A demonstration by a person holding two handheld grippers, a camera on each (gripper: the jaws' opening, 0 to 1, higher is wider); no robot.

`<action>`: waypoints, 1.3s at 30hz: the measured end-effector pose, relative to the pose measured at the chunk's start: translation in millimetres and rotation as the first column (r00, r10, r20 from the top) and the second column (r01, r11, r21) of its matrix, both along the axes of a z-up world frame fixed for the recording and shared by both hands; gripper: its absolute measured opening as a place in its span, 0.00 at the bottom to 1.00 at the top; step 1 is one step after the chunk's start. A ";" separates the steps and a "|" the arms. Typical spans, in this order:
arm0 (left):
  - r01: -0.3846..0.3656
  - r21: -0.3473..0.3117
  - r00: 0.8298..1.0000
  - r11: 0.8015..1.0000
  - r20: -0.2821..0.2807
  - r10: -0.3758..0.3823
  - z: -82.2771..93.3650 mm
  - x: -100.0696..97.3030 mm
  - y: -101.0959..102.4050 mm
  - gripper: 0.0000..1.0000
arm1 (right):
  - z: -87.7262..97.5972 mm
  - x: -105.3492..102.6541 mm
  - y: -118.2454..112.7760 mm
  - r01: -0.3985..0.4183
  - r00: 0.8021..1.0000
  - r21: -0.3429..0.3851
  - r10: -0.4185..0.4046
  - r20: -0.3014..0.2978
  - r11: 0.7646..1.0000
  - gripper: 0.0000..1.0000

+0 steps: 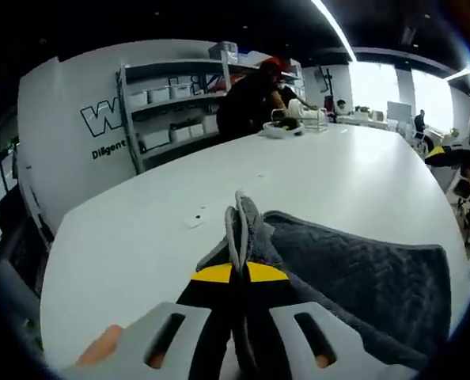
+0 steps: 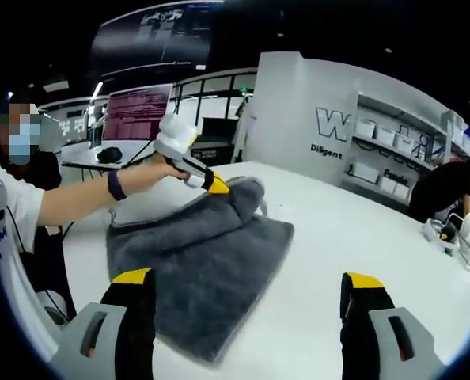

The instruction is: Open the folded towel by lifting each exposed corner and separating the folded layers until the towel lies flat within the target outline without major curled edges

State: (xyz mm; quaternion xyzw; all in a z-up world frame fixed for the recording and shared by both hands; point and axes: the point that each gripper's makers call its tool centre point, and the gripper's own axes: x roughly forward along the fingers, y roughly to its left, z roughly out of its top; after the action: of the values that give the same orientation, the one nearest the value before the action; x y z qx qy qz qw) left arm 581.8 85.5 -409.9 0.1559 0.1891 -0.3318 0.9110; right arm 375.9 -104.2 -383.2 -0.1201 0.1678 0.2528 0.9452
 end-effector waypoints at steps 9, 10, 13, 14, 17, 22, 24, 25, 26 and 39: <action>-0.161 0.131 0.986 0.978 0.063 0.154 5.0 -4.4 50.7 0.03 | -6.2 1.7 6.5 -0.018 1.000 0.006 0.019 -0.014 1.000 0.99; -0.182 0.152 0.982 0.971 0.070 0.173 4.8 -5.1 57.2 0.03 | -6.2 1.6 7.7 -0.022 1.000 0.007 0.022 -0.013 1.000 0.99; -0.229 0.214 0.972 0.950 0.094 0.214 3.7 -7.6 72.8 0.03 | -7.7 1.6 10.0 -0.025 1.000 0.008 0.025 -0.014 1.000 0.99; -0.241 0.233 0.969 0.942 0.105 0.222 3.7 -8.4 77.2 0.03 | -8.4 1.5 10.5 -0.026 1.000 0.009 0.026 -0.015 1.000 0.99; -0.285 0.308 0.958 0.908 0.122 0.259 1.6 -12.9 93.4 0.03 | -10.4 1.5 12.0 -0.030 0.999 0.012 0.030 -0.019 0.999 0.99; -0.324 0.432 0.946 0.842 0.141 0.292 -7.4 -16.3 112.9 0.03 | -10.3 3.4 15.1 -0.036 0.999 0.011 0.036 -0.018 0.999 0.99; -0.334 0.483 0.942 0.809 0.138 0.306 -13.3 -18.7 120.4 0.03 | -9.4 3.4 16.9 -0.041 0.999 0.012 0.041 -0.014 0.999 0.99; -0.336 0.497 0.940 0.800 0.131 0.314 -15.9 -20.2 122.5 0.03 | -9.6 3.5 17.5 -0.042 0.999 0.012 0.043 -0.014 0.999 0.99; -0.335 0.523 0.940 0.784 0.126 0.318 -18.8 -21.9 125.6 0.03 | -10.5 3.3 17.9 -0.044 0.999 0.011 0.044 -0.016 0.999 0.99; -0.288 0.590 0.952 0.754 0.091 0.292 -38.1 -28.4 128.8 0.08 | -20.2 3.5 12.5 -0.034 0.999 0.020 0.034 -0.038 0.999 0.99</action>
State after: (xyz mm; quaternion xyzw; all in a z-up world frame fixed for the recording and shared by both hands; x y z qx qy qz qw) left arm 553.3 214.3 -448.0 0.4022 0.3085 -0.1109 0.8549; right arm 379.4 -91.7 -403.5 -0.1091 0.1815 0.2727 0.9385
